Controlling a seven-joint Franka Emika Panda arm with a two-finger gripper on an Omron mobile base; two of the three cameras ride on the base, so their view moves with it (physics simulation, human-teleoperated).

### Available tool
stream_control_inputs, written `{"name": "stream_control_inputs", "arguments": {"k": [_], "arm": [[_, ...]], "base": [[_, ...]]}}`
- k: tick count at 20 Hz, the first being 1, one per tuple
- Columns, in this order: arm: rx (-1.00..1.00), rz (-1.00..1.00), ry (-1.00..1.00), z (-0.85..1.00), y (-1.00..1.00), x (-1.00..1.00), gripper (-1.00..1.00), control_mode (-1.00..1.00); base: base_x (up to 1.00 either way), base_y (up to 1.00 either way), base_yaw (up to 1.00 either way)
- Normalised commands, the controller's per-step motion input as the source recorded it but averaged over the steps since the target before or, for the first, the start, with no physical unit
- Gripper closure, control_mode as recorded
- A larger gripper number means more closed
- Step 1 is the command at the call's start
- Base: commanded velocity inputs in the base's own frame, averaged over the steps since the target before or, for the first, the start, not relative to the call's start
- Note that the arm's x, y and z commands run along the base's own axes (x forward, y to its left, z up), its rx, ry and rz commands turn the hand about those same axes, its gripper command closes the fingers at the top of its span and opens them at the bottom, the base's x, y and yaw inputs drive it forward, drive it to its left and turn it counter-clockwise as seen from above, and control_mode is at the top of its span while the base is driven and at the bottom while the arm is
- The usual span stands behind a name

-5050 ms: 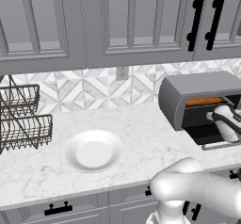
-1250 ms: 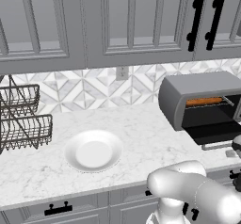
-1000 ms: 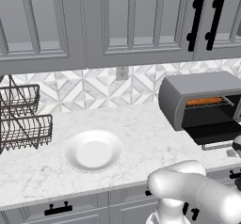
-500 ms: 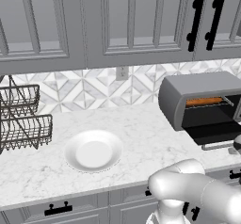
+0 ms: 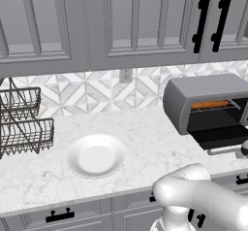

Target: Pick up the kebab skewer and baguette bread, and place them inside the toaster oven. Close the toaster oven door and start by setting the timer.

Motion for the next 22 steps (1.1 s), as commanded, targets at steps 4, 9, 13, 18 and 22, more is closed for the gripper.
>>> {"name": "stream_control_inputs", "arguments": {"k": [4,9,13,18,22], "arm": [[0.00,0.00,-0.04,-0.04,0.16,0.03,-1.00,-1.00],[0.00,0.00,-0.03,0.00,0.14,0.11,-1.00,-1.00],[0.00,0.00,-0.02,0.00,0.08,0.15,-1.00,-1.00],[0.00,0.00,-0.01,0.00,0.19,0.23,-1.00,-1.00],[0.00,0.00,-0.04,0.11,0.13,0.12,-1.00,-1.00]], "base": [[0.00,0.00,0.00],[0.00,0.00,0.00],[0.00,0.00,0.00],[0.00,0.00,0.00],[0.00,0.00,0.00]]}}
